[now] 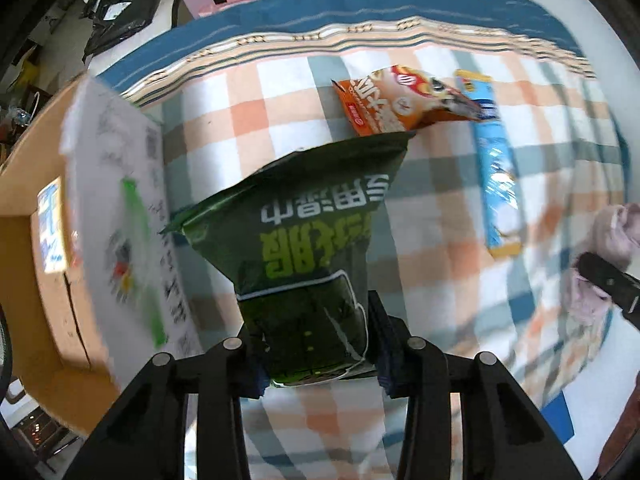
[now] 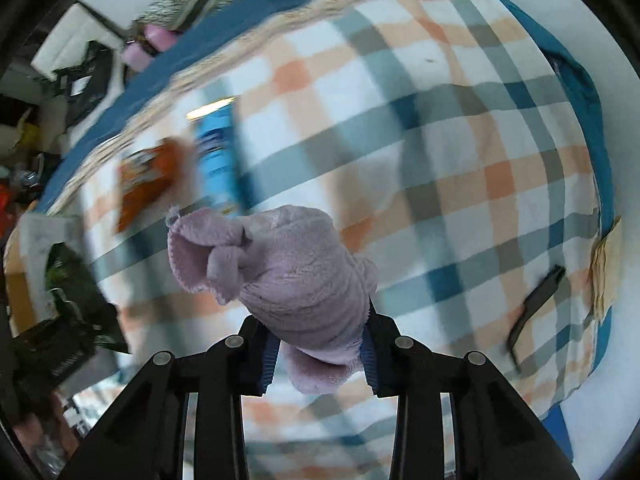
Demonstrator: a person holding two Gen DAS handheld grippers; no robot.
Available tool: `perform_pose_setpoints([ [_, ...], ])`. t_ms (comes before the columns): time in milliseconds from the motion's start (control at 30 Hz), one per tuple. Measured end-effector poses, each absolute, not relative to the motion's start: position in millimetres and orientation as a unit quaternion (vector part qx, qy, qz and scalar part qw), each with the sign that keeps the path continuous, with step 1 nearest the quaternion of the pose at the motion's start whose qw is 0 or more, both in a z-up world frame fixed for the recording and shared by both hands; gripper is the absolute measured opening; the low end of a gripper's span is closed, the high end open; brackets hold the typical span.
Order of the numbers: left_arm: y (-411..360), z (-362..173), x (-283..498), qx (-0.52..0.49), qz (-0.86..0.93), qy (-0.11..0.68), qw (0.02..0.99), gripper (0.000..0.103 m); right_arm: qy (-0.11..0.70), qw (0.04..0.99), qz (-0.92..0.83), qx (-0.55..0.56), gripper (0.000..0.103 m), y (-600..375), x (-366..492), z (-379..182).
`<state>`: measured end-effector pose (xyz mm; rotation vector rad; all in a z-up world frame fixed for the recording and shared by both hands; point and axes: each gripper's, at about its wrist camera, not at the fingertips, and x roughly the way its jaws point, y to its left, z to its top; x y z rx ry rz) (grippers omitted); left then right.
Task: Organize soft objects
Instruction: 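Carry the green bag and lilac plush into the box and release both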
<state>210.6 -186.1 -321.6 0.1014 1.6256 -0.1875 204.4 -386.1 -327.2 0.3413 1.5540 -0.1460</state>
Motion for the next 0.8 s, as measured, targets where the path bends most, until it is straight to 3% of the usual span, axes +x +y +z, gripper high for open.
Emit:
perform_pose_setpoints([
  [333,-85.0,-212.8,185.4,0.009,-0.107,0.67,0.735,0.037,0.675,0.724,0.035,0.137,0.037,-249.8,192.0,-243.4],
  [567,12.3,-179.2,179.1,-0.002,-0.076,0.648,0.757,0.037,0.664,0.732,0.101,0.116,0.037,-132.7,186.7,-205.4],
  [800,106.4,-184.5,193.6,-0.012,-0.029,0.646,0.762,0.037,0.676,0.719,0.131,0.092,0.037,-43.6,189.9,-207.5],
])
